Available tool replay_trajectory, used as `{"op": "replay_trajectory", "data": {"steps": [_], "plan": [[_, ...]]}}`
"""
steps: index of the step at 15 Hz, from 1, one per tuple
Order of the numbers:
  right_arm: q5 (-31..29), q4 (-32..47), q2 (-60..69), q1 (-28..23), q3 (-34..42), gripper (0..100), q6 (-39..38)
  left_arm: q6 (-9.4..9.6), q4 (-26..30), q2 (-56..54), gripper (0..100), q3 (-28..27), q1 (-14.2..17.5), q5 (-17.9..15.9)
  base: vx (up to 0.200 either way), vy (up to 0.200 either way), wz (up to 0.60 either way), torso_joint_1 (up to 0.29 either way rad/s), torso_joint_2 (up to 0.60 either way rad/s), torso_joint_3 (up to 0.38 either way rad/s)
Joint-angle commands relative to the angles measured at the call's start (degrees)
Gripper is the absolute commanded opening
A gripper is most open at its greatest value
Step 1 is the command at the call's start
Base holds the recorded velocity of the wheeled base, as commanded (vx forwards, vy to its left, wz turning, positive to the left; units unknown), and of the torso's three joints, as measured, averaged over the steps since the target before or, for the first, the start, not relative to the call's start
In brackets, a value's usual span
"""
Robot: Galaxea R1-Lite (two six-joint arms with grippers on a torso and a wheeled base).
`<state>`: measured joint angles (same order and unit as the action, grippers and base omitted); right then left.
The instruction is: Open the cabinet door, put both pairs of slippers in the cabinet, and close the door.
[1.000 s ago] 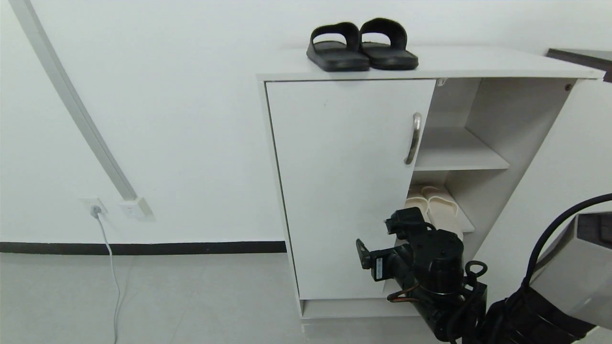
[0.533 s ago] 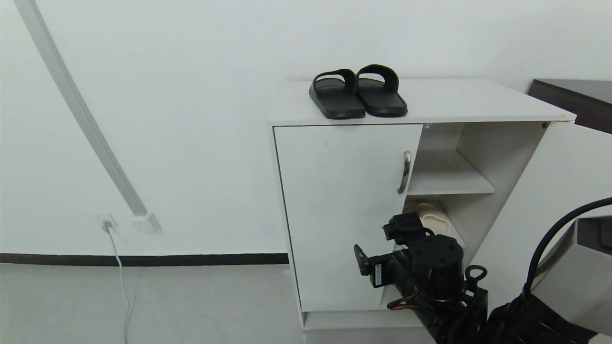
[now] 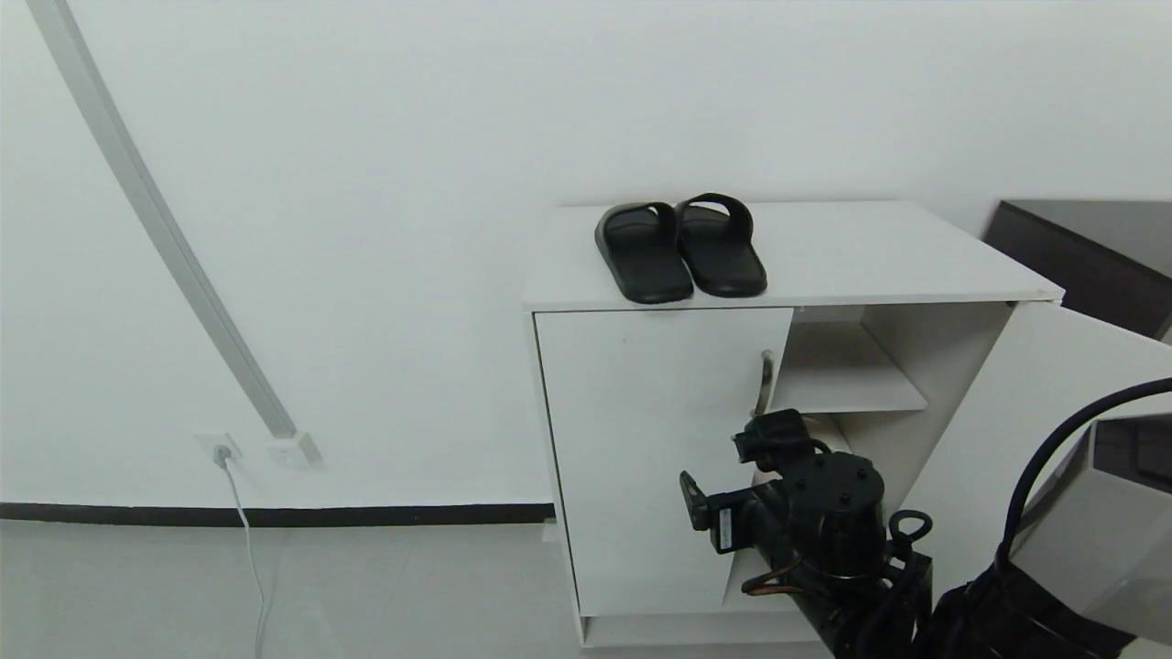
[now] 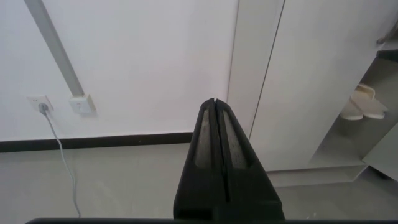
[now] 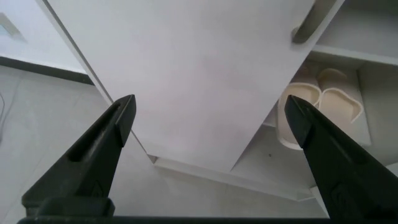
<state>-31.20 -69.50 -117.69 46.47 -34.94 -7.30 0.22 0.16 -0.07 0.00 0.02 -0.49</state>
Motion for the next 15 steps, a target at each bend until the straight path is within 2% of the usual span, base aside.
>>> {"op": "replay_trajectory", "data": {"steps": [1, 15], "plan": [[-0.01, -0.11, -0.35, 0.02, 0.05, 100, 0.01, 0.04, 0.02, 0.07, 0, 0.00, 0.06, 0.05, 0.000, 0.000, 0.00, 0.188, -0.51, -0.320], [-0.01, -1.25, -0.35, 0.02, 0.92, 100, 0.10, -0.04, 0.02, 0.07, 0, 0.00, 0.06, -0.04, 0.000, 0.000, 0.00, 0.234, -0.55, -0.319]]}}
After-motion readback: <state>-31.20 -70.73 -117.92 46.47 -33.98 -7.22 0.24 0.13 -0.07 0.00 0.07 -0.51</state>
